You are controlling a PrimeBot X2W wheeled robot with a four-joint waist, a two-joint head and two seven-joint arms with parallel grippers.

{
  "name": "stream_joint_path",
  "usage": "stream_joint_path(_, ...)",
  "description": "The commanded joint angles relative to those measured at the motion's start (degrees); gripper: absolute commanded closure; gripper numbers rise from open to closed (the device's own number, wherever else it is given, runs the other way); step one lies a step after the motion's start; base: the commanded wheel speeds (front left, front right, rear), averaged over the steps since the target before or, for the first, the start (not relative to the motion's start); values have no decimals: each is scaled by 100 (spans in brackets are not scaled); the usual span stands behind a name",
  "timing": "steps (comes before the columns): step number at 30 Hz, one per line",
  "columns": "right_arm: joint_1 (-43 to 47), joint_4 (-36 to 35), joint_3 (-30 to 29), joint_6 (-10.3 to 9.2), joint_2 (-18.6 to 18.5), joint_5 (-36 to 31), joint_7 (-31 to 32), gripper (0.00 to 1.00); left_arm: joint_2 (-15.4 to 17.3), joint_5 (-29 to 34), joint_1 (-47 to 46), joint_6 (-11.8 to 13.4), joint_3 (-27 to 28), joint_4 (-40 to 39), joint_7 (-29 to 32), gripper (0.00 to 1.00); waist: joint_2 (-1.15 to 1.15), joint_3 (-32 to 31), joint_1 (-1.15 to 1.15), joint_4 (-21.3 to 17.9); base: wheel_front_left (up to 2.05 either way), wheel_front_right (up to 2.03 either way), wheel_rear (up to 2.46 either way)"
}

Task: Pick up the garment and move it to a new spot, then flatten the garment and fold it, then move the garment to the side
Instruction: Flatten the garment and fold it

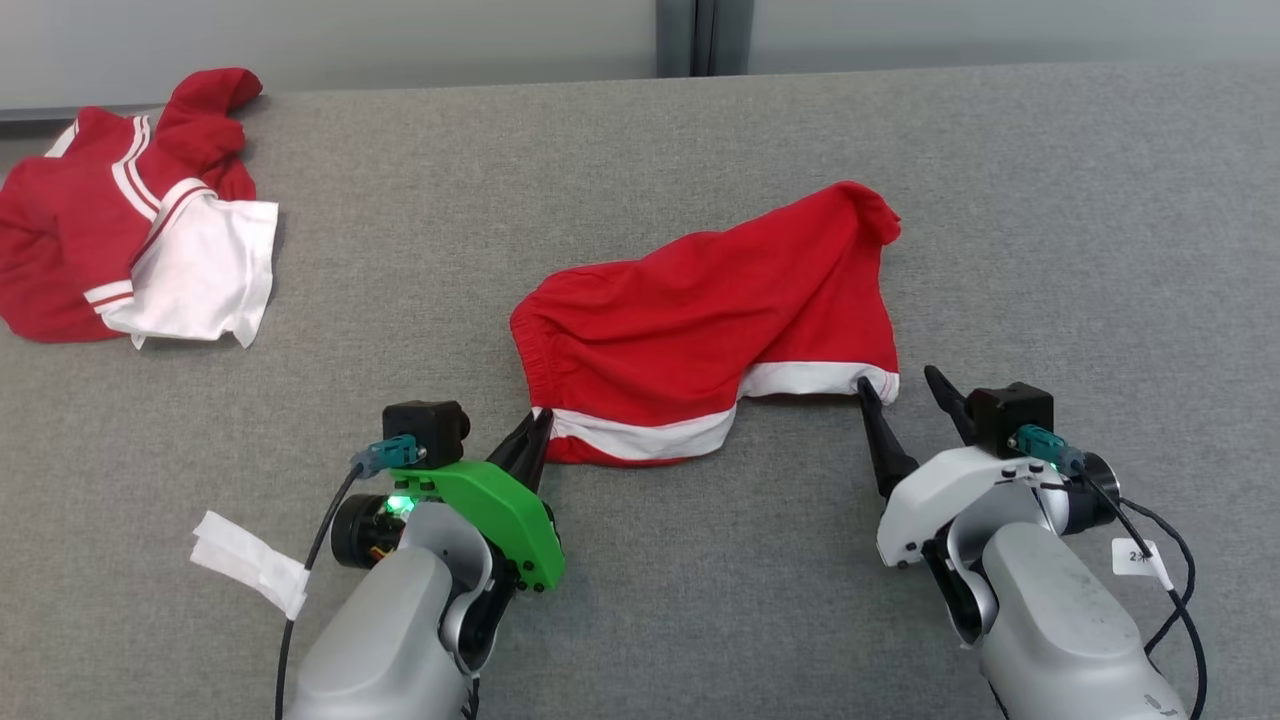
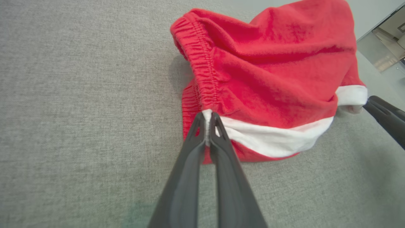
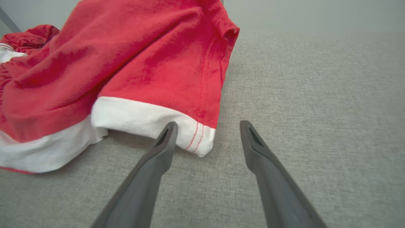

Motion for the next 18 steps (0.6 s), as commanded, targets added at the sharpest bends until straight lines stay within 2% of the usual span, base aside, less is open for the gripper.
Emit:
stream_joint_path(1,-119,111,44,-9,-17,55,-17,0,31,50,-122,29,0,-29,-43,100,0,97,0,79,0,0,0)
stream_joint_path(3,-240,245,102,-9,-16,113,-18,20,33,48,-141,40,-6,-33,-55,100,0,136,0,98,0,0,0)
stream_joint_path(4,-275,281,123,-9,-15,135,-18,42,37,46,-145,35,-7,-33,-60,100,0,149,0,104,0,0,0)
stream_joint_path(5,-308,328,156,-9,-14,167,-17,56,42,46,-155,37,-10,-33,-72,100,0,163,0,109,0,0,0)
stream_joint_path(10,-338,381,234,-9,-17,408,-18,94,73,8,-168,49,2,-12,-114,100,0,169,0,93,0,0,0)
stream_joint_path(12,-311,397,272,-9,-14,498,-18,100,85,-9,-158,58,9,0,-114,100,0,156,0,74,0,0,0)
stream_joint_path(18,-278,333,258,-9,-17,489,-18,100,140,-52,-137,82,59,-11,-233,100,0,132,0,-7,0,0,0)
